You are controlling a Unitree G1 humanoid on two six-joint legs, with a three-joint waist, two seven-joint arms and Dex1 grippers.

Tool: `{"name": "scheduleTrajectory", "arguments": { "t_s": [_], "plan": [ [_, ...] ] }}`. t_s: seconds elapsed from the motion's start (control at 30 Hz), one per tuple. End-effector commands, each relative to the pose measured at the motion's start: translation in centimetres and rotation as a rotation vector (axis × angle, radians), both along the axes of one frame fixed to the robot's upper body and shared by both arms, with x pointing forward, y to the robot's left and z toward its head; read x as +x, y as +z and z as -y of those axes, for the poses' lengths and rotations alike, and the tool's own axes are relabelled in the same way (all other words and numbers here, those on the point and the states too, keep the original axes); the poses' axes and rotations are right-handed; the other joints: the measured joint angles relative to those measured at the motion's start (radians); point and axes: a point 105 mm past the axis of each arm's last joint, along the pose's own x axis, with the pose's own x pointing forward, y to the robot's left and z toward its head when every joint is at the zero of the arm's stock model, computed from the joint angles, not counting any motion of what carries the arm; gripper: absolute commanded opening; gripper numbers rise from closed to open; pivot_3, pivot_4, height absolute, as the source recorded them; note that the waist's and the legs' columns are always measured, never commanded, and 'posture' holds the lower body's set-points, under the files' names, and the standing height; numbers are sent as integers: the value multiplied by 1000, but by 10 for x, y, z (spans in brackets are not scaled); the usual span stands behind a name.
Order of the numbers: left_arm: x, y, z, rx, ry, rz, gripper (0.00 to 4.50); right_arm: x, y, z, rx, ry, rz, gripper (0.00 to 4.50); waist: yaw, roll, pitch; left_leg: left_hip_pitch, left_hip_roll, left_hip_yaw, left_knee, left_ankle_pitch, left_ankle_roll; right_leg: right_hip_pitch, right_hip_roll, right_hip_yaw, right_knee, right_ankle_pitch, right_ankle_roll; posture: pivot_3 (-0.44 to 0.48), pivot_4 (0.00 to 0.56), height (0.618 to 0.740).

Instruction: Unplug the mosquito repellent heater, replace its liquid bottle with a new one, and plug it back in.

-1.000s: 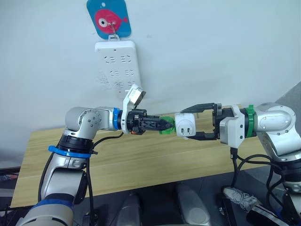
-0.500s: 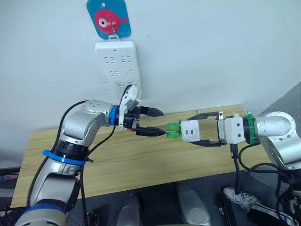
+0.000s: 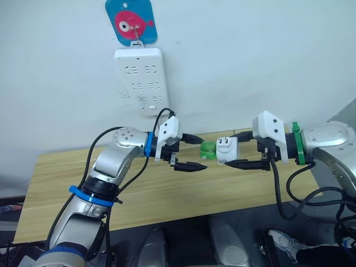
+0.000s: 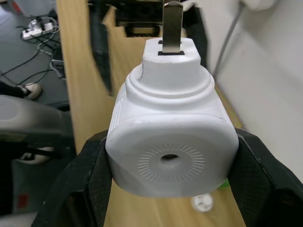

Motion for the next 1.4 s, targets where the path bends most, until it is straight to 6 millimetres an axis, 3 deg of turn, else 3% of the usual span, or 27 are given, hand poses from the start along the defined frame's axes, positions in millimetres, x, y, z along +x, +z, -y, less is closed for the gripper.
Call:
{"name": "scheduleTrajectory", "arguments": {
  "t_s": [0.03,0.33,0.43,0.57,0.6,0.9,1.07,1.13,1.2,1.4],
  "plan": [
    [1,8,2,-5,-12,45,4222,-8,9,-6,-9,49,23,2954,-1,0,0,0,0,0,0,0,0,0,0,0,0,0,0,-268,225,734],
    [-17,5,8,2,-137,-22,4222,-11,12,-12,4,75,-20,2954,-1,0,0,0,0,0,0,0,0,0,0,0,0,0,0,-269,226,734],
    [-15,5,11,-7,-135,-17,3652,-13,12,-12,-7,86,-20,2954,-1,0,0,0,0,0,0,0,0,0,0,0,0,0,0,-273,227,734],
    [-15,6,13,-17,-137,-10,2408,-15,10,-11,-20,95,-26,2954,-2,0,0,0,0,0,0,0,0,0,0,0,0,0,0,-275,227,734],
    [-15,6,13,-18,-137,-8,2346,-15,9,-11,-21,95,-30,2954,-2,0,0,0,0,0,0,0,0,0,0,0,0,0,0,-275,227,734],
    [-19,1,13,-20,-144,-15,2346,-20,7,-8,-32,110,-59,2954,-1,0,0,0,0,0,0,0,0,0,0,0,0,0,0,-275,226,734],
    [-18,-3,13,-42,-119,-43,2346,-11,12,6,-24,41,-39,4489,-1,0,0,0,0,0,0,0,0,0,0,0,0,0,0,-273,225,734],
    [-18,-3,11,-70,-98,-89,2346,-4,17,17,-2,-28,-14,4500,-1,0,0,0,0,0,0,0,0,0,0,0,-1,0,0,-273,225,734],
    [-18,-1,9,-110,-72,-153,2346,-1,22,28,50,-93,-26,4500,0,0,0,0,0,0,0,0,0,0,0,0,0,0,0,-269,227,734],
    [-15,19,4,-344,6,-538,2346,-4,37,53,446,-329,-174,4500,1,0,0,-1,0,-1,0,0,0,0,0,-1,0,0,0,-269,226,734]
  ]
}}
